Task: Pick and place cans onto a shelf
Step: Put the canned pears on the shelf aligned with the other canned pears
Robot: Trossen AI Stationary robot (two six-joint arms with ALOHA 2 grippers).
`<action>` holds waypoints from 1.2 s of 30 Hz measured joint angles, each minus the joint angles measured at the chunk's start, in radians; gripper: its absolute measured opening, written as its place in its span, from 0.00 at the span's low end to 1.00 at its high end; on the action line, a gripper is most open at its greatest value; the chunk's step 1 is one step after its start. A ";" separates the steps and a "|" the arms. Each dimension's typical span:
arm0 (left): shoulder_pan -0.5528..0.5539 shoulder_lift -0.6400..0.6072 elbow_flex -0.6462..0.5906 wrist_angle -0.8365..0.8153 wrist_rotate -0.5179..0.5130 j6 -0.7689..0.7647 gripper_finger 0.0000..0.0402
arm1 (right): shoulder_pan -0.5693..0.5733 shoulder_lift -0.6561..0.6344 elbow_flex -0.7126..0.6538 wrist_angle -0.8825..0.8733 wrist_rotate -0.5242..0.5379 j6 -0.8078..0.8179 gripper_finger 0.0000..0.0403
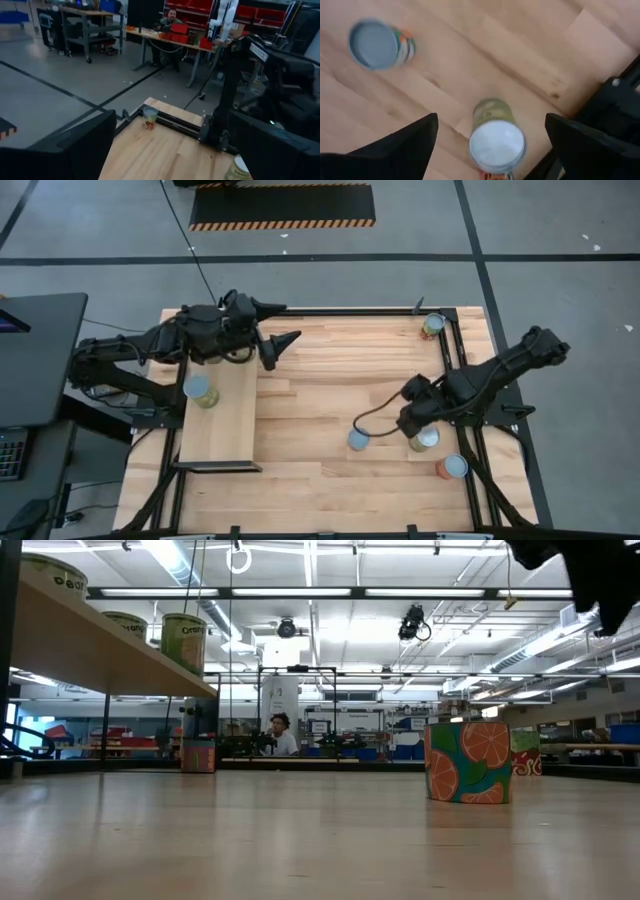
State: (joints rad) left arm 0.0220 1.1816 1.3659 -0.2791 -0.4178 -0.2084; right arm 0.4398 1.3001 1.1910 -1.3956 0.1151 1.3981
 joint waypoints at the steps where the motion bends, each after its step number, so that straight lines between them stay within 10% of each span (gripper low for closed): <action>1: 0.003 -0.002 0.000 -0.001 0.005 0.003 0.97 | 0.010 0.005 0.000 0.002 -0.007 0.015 0.95; 36: 0.004 -0.006 0.000 -0.011 0.056 0.065 0.97 | 0.085 0.008 -0.361 0.369 -0.217 0.131 0.97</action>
State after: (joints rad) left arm 0.0261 1.1759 1.3659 -0.2905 -0.3614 -0.1433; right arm 0.5247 1.3083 0.8303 -1.0262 -0.1017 1.5290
